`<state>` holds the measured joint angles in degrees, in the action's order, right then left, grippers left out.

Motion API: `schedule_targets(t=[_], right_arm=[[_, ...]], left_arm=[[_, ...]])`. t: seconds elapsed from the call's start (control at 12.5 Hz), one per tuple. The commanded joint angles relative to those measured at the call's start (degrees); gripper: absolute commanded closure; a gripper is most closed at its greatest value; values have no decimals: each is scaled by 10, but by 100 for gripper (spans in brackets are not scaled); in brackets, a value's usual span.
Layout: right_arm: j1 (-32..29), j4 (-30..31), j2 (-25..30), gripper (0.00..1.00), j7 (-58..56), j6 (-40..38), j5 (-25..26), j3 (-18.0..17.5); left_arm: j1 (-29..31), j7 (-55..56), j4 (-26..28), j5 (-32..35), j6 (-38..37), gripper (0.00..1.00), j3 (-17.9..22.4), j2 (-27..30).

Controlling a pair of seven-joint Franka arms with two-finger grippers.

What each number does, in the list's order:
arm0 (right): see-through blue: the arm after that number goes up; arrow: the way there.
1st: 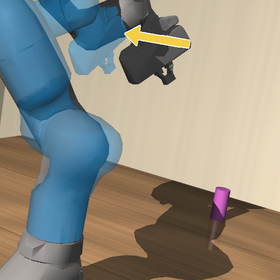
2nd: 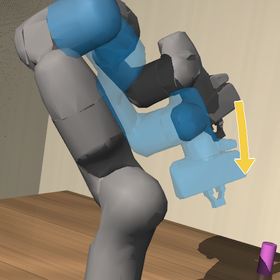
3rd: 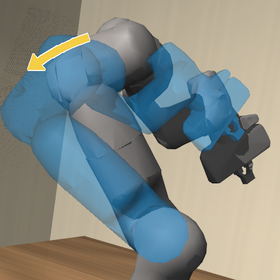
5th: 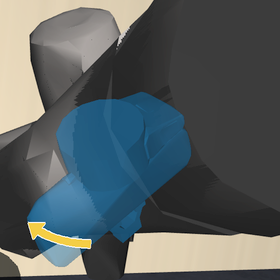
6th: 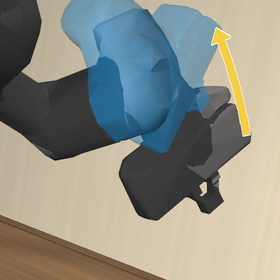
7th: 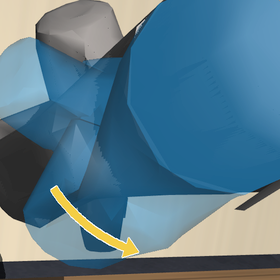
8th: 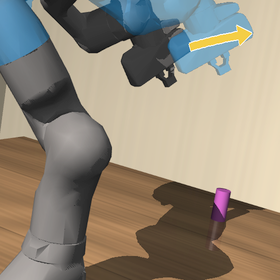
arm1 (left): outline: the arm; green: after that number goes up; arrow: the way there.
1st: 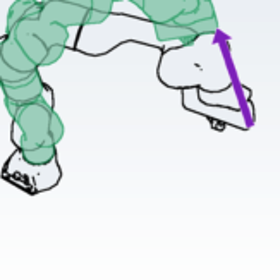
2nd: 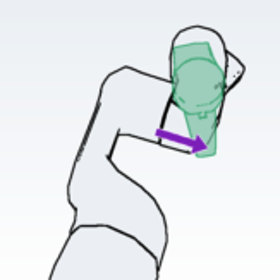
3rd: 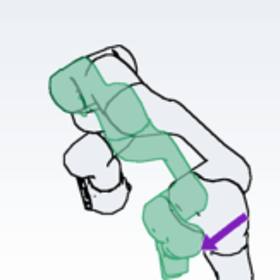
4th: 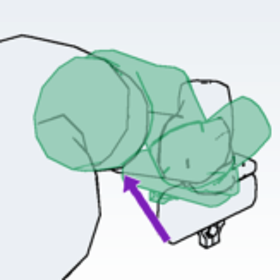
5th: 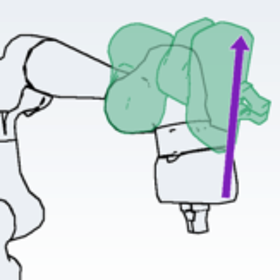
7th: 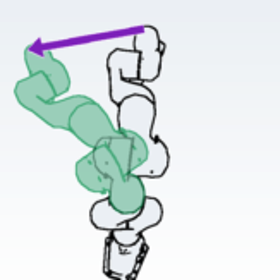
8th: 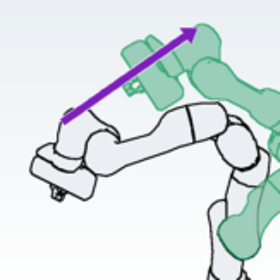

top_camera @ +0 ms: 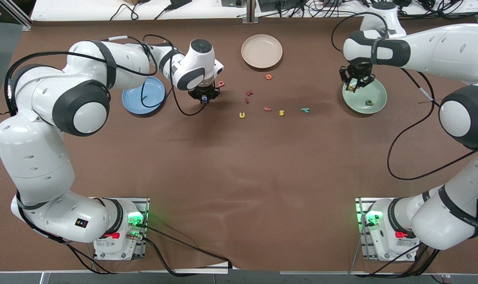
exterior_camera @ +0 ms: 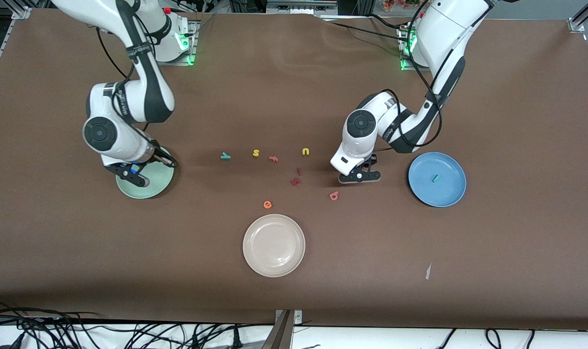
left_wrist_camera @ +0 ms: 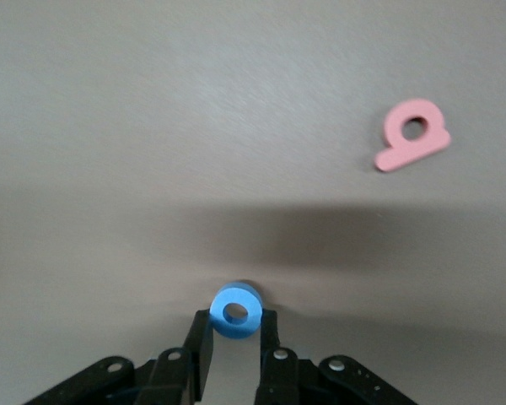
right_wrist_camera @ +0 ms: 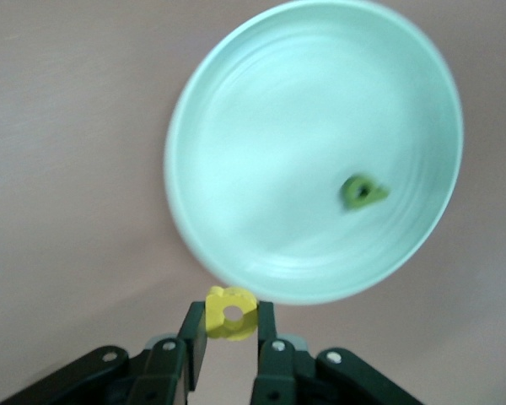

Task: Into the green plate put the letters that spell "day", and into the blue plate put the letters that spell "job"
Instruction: 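Place yellow d on green plate with right gripper while left gripper places blue o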

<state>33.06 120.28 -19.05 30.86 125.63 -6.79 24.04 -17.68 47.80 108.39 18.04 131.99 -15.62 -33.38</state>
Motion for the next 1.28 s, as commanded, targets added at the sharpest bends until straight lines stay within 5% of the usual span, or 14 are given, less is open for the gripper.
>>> schedule_targets(t=[0.0, 0.08, 0.16, 0.48, 0.64, 0.72, 0.8, 0.88, 1.2], right_arm=[[-8, 71, -5, 89, -59, 105, -4, 7], [-12, 76, -16, 72, -66, 122, -4, 7], [-14, 76, -22, 1, -79, 122, -4, 7], [-11, 59, -2, 0, -66, 75, -9, 0], [-8, 41, 6, 0, 18, 57, -10, -36], [-8, 40, 7, 0, 63, 62, -10, -53], [-8, 39, 9, 0, 112, 69, -21, -76], [-8, 40, 9, 0, 165, 93, -36, -102], [-6, 49, -7, 1, 356, 179, -38, -180]], left_arm=[[36, -72, -20, 20, -62, 99, -2, 14], [57, -111, -20, 19, -83, 99, -2, 23], [82, -159, -20, 17, -105, 99, -2, 36], [177, -375, -17, 15, -148, 99, -1, 56], [210, -474, -15, 21, -148, 97, -1, 45], [221, -514, -17, 21, -148, 78, 0, 34], [227, -531, -17, 20, -148, 18, 0, 31], [228, -528, -22, 10, -149, 0, 0, 35], [205, -443, -109, -135, -173, 0, -3, 36]])
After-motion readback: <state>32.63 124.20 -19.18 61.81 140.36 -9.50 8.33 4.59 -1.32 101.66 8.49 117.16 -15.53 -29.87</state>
